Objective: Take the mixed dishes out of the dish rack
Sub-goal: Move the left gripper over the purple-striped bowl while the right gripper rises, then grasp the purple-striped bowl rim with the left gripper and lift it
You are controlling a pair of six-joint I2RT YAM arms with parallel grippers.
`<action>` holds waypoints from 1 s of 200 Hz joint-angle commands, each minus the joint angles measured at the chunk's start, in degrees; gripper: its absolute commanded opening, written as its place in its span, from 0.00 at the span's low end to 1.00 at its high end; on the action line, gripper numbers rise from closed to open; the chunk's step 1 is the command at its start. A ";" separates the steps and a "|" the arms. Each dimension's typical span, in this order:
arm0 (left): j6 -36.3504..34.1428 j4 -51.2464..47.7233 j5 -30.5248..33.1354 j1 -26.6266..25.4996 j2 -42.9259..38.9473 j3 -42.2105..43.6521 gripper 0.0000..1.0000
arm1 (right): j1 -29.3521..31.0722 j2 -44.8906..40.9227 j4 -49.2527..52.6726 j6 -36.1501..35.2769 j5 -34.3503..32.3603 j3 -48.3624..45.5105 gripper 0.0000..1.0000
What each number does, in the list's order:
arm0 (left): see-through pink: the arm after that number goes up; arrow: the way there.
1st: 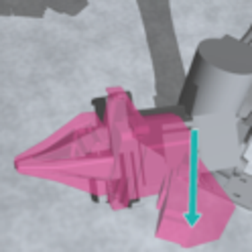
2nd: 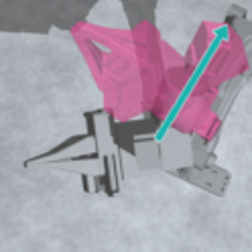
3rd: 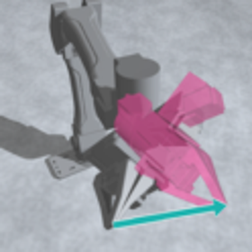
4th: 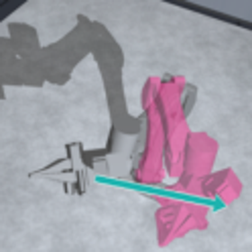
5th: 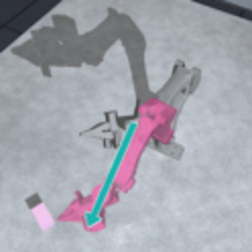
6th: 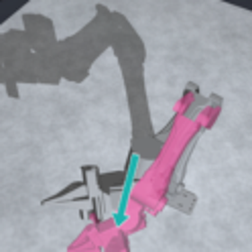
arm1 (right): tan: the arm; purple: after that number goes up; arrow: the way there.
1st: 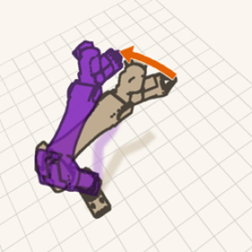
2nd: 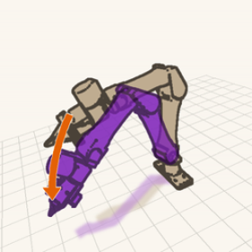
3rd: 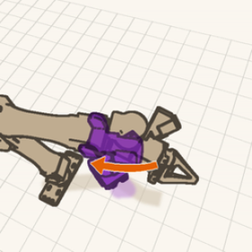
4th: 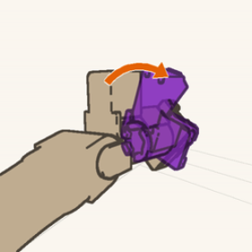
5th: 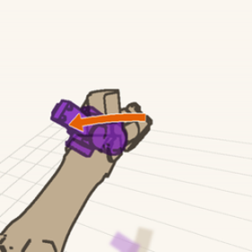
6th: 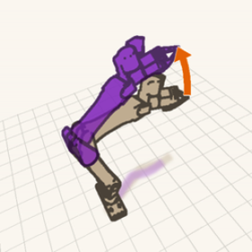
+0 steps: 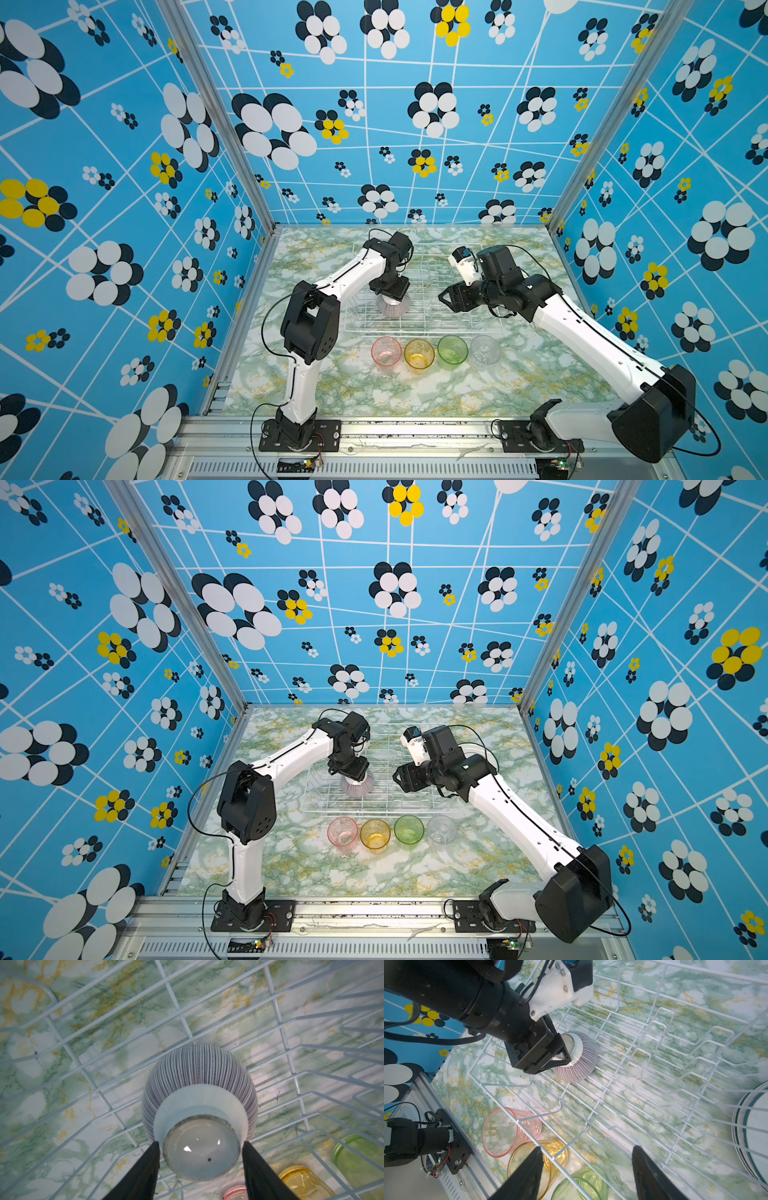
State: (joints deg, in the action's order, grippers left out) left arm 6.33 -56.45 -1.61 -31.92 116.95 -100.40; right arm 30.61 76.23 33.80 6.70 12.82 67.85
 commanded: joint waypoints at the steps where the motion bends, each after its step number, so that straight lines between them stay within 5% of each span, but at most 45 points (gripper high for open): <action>1: -1.01 -1.70 1.29 -0.25 1.00 -1.49 0.64 | -0.45 -0.60 -0.93 0.73 1.33 -1.09 0.70; 57: -1.32 -1.75 1.10 -0.16 1.87 -1.89 0.59 | -0.56 -0.20 -1.22 0.91 1.48 -1.50 0.70; 136: -1.49 -2.18 0.62 -0.08 2.00 -2.29 0.38 | -0.82 0.32 -1.89 1.32 2.17 -2.05 0.70; 200: -0.55 1.36 -5.86 2.16 -1.18 1.13 0.37 | -0.90 3.15 -8.12 5.49 9.89 -3.75 0.70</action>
State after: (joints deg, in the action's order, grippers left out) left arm 5.76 -56.31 -2.92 -31.16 117.43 -101.25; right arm 30.02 77.41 29.67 9.28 17.50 65.23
